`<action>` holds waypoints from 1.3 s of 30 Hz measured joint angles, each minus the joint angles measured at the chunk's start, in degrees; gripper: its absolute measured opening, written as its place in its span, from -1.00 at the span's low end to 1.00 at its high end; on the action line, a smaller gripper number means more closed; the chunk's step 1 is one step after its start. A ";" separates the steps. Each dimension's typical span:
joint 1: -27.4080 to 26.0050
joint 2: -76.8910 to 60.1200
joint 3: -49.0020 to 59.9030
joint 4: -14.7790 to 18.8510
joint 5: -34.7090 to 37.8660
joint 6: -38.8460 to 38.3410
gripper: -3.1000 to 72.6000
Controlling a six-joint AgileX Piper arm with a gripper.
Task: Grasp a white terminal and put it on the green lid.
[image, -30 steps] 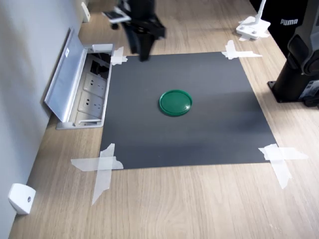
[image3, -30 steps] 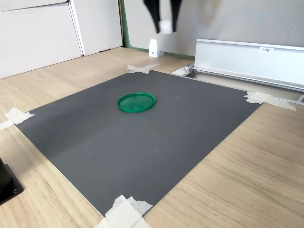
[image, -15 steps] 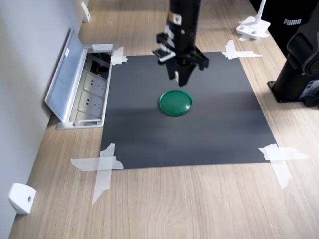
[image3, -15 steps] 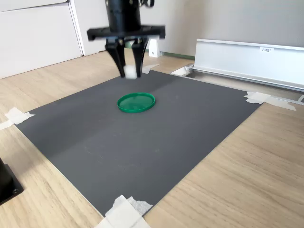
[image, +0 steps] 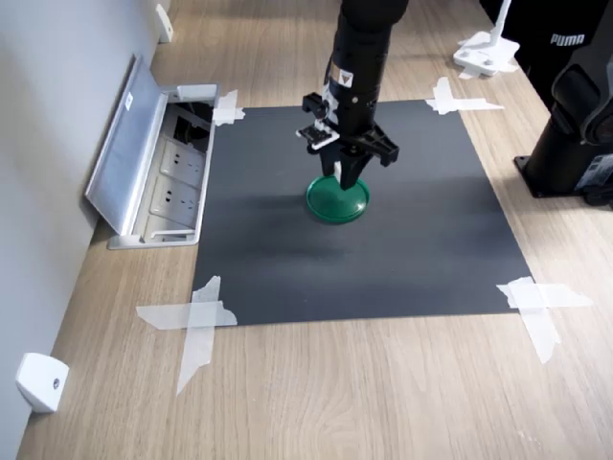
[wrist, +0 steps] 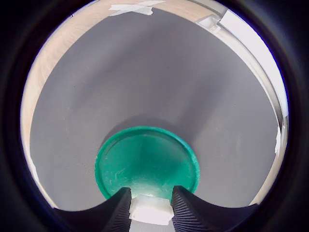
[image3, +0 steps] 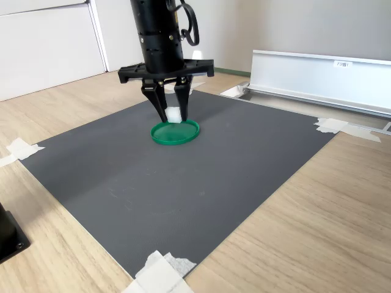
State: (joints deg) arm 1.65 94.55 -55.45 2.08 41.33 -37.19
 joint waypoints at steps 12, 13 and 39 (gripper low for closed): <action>0.00 0.85 0.00 -0.32 -0.11 -0.38 0.12; 0.00 0.80 0.00 -0.14 -0.17 -0.38 0.21; 0.00 -42.18 -0.47 -0.83 -0.49 17.13 -0.73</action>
State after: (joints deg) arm 1.65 52.37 -55.93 1.25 40.84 -20.05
